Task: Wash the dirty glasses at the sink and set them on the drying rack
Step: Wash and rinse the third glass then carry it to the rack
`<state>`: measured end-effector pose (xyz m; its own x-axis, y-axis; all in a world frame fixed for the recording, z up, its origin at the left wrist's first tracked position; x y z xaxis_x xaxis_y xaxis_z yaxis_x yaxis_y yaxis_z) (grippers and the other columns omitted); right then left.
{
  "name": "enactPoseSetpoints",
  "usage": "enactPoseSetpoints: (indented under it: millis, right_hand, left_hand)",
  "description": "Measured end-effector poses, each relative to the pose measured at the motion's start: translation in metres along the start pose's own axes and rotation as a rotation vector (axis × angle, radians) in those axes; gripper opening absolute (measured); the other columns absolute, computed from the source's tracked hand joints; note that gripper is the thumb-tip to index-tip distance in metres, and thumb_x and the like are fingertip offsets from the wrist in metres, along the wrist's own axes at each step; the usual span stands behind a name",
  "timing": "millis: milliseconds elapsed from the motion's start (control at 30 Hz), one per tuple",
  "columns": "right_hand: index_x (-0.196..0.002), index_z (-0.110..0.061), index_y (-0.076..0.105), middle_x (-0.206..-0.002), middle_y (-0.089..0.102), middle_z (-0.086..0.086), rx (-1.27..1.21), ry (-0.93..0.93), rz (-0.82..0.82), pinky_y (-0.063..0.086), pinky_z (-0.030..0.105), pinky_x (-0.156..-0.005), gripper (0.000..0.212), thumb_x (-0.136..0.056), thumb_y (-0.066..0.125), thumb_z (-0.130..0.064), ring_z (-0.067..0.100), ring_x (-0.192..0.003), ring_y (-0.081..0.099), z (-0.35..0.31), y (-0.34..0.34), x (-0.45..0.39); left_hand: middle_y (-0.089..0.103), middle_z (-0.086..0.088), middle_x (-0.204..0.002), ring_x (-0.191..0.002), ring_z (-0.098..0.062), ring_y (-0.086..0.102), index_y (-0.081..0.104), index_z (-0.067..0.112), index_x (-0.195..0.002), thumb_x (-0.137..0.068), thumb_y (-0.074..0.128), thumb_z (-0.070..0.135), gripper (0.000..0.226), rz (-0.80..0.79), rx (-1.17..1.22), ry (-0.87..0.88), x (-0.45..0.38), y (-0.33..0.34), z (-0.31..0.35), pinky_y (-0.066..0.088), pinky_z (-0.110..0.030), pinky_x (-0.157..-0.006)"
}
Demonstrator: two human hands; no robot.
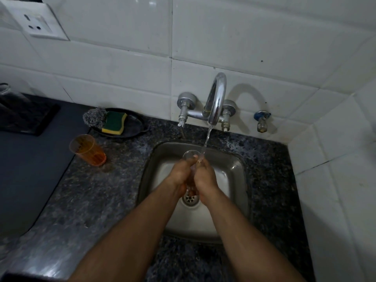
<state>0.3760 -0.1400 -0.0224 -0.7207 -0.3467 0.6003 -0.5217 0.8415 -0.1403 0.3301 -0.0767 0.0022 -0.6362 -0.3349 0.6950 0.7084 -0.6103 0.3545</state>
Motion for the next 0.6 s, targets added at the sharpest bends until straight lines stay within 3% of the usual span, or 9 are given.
enactPoseSetpoints:
  millis: [67, 133, 233, 267, 333, 400, 467, 533, 600]
  right_hand:
    - [-0.118, -0.026, 0.069, -0.102, 0.076, 0.012, -0.050, 0.228, -0.047, 0.059, 0.039, -0.068, 0.045, -0.103, 0.040, -0.057, 0.030, -0.085, 0.072, -0.012, -0.003, -0.002]
    - [-0.103, -0.018, 0.071, -0.097, 0.077, 0.017, -0.057, 0.328, -0.060, 0.059, 0.042, -0.069, 0.055, -0.104, 0.036, -0.059, 0.033, -0.082, 0.073, -0.018, -0.008, -0.003]
    - [-0.120, -0.025, 0.067, -0.111, 0.075, 0.012, 0.143, 0.047, 0.000, 0.057, 0.034, -0.074, 0.044, -0.104, 0.039, -0.053, 0.023, -0.091, 0.072, -0.014, -0.002, -0.005]
    - [-0.136, -0.029, 0.058, -0.119, 0.073, 0.009, 0.210, -0.068, 0.002, 0.055, 0.032, -0.075, 0.039, -0.106, 0.040, -0.046, 0.020, -0.096, 0.070, -0.010, 0.001, -0.002]
    - [-0.161, -0.035, 0.025, -0.128, 0.068, 0.007, 0.236, -0.208, -0.081, 0.056, 0.029, -0.081, 0.055, -0.109, 0.043, -0.036, 0.016, -0.105, 0.068, -0.001, 0.001, 0.005]
    - [-0.163, -0.040, 0.014, -0.125, 0.067, 0.005, 0.244, -0.300, -0.124, 0.055, 0.023, -0.080, 0.063, -0.109, 0.046, -0.032, 0.014, -0.106, 0.069, 0.002, -0.007, 0.012]
    - [-0.160, -0.042, 0.025, -0.126, 0.061, 0.004, 0.400, -0.437, -0.080, 0.054, 0.022, -0.079, 0.056, -0.109, 0.047, -0.034, 0.011, -0.103, 0.065, -0.004, -0.014, 0.016]
    - [-0.153, -0.041, 0.041, -0.128, 0.056, 0.003, 0.493, -0.555, -0.017, 0.053, 0.026, -0.084, 0.044, -0.109, 0.045, -0.036, 0.006, -0.099, 0.059, -0.011, -0.018, 0.016]
    - [-0.139, -0.050, 0.052, -0.114, 0.066, -0.001, 0.321, -0.593, -0.111, 0.056, 0.028, -0.080, 0.034, -0.109, 0.051, -0.034, 0.002, -0.091, 0.063, -0.017, -0.025, 0.016]
  left_hand:
    - [0.068, -0.007, -0.071, -0.055, -0.017, 0.063, 0.069, 0.004, -0.117, -0.105, 0.055, 0.030, 0.032, 0.012, -0.043, 0.031, -0.003, -0.002, -0.006, 0.046, -0.024, -0.047]
    - [0.068, -0.004, -0.071, -0.052, -0.012, 0.065, 0.062, 0.000, -0.127, -0.105, 0.056, 0.026, 0.035, 0.032, -0.060, 0.105, 0.000, -0.001, -0.006, 0.046, -0.021, -0.043]
    - [0.073, -0.012, -0.088, -0.063, -0.016, 0.072, 0.062, -0.001, -0.131, -0.108, 0.050, 0.027, 0.038, 0.049, 0.041, 0.109, -0.004, 0.000, -0.003, 0.053, -0.024, -0.050]
    - [0.075, -0.014, -0.095, -0.071, -0.018, 0.074, 0.067, 0.000, -0.126, -0.108, 0.049, 0.031, 0.040, 0.061, 0.065, 0.075, -0.006, -0.001, 0.000, 0.057, -0.027, -0.058]
    - [0.077, -0.012, -0.102, -0.085, -0.021, 0.075, 0.076, 0.007, -0.111, -0.107, 0.048, 0.041, 0.045, 0.064, 0.093, 0.011, -0.012, -0.004, 0.004, 0.057, -0.033, -0.079]
    - [0.078, -0.008, -0.094, -0.083, -0.021, 0.074, 0.079, 0.012, -0.100, -0.105, 0.049, 0.049, 0.047, 0.016, 0.070, -0.021, -0.014, -0.004, 0.009, 0.053, -0.038, -0.091]
    - [0.073, -0.005, -0.079, -0.071, -0.018, 0.071, 0.076, 0.013, -0.089, -0.103, 0.055, 0.047, 0.042, -0.039, 0.076, -0.028, -0.016, -0.001, 0.015, 0.054, -0.037, -0.086]
    - [0.066, -0.003, -0.068, -0.060, -0.015, 0.066, 0.068, 0.013, -0.080, -0.104, 0.057, 0.037, 0.035, -0.079, 0.124, -0.034, -0.016, 0.006, 0.023, 0.056, -0.030, -0.068]
    - [0.063, -0.003, -0.062, -0.053, -0.015, 0.063, 0.064, 0.012, -0.077, -0.107, 0.051, 0.034, 0.039, -0.039, 0.170, -0.063, -0.017, 0.009, 0.031, 0.052, -0.029, -0.059]
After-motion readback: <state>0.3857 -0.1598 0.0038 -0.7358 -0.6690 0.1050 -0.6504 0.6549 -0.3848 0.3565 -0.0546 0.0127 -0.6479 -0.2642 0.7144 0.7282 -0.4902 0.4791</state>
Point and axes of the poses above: each hand's wrist, its own x-axis away from the middle knuckle, its own y-axis out of the palm, z = x × y, the point moved 1 cm from there along -x, towards the middle knuckle
